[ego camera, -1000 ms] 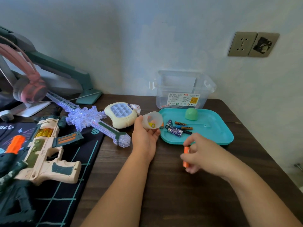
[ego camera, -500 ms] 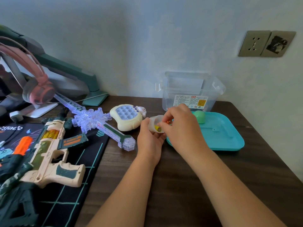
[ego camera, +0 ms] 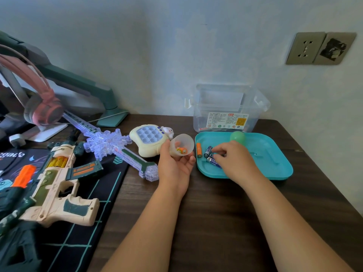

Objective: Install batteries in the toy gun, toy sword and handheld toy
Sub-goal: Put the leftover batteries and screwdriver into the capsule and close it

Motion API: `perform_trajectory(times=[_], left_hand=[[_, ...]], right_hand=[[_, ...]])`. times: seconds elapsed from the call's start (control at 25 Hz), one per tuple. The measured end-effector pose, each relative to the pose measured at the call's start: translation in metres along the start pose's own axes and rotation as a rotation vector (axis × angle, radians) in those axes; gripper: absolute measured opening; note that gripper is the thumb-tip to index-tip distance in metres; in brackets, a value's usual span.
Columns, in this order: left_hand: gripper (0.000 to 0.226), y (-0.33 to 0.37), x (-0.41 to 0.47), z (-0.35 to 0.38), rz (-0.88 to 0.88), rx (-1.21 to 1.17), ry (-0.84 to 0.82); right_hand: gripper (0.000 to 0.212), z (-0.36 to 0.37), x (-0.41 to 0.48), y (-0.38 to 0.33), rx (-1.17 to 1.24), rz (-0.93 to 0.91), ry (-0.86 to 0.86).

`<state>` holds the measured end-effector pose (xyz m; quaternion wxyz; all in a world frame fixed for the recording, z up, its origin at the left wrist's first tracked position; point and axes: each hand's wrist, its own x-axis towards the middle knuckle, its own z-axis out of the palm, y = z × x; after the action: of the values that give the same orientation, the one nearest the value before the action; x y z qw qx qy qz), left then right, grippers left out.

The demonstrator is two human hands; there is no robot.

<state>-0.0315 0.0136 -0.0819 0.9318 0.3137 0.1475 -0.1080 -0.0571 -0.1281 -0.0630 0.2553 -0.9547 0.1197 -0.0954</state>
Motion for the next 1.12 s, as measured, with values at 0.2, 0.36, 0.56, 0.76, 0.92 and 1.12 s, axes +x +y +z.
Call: perform_trajectory(times=[0.2,0.36,0.56,0.76,0.92,1.12], left_hand=[[0.030,0.000,-0.001,0.000,-0.005,-0.006,-0.004],[0.030,0.000,-0.002,0.001,-0.004,0.000,-0.004],[0.027,0.000,-0.004,0.001,0.003,0.010,-0.005],[0.028,0.000,-0.004,0.001,0.005,0.013,-0.010],[0.029,0.000,-0.006,0.002,-0.003,0.022,-0.003],[0.030,-0.001,-0.005,0.000,0.017,0.037,-0.023]], right_hand=[[0.032,0.003,-0.002,-0.001,-0.218,0.028,-0.070],[0.037,0.010,-0.004,-0.006,-0.270,0.026,-0.085],[0.039,0.008,-0.010,-0.009,-0.167,0.028,-0.097],[0.029,0.003,-0.012,-0.009,-0.165,0.020,-0.045],[0.017,-0.023,-0.010,-0.012,0.077,0.102,-0.051],[0.013,-0.070,-0.029,-0.046,0.756,-0.044,-0.152]])
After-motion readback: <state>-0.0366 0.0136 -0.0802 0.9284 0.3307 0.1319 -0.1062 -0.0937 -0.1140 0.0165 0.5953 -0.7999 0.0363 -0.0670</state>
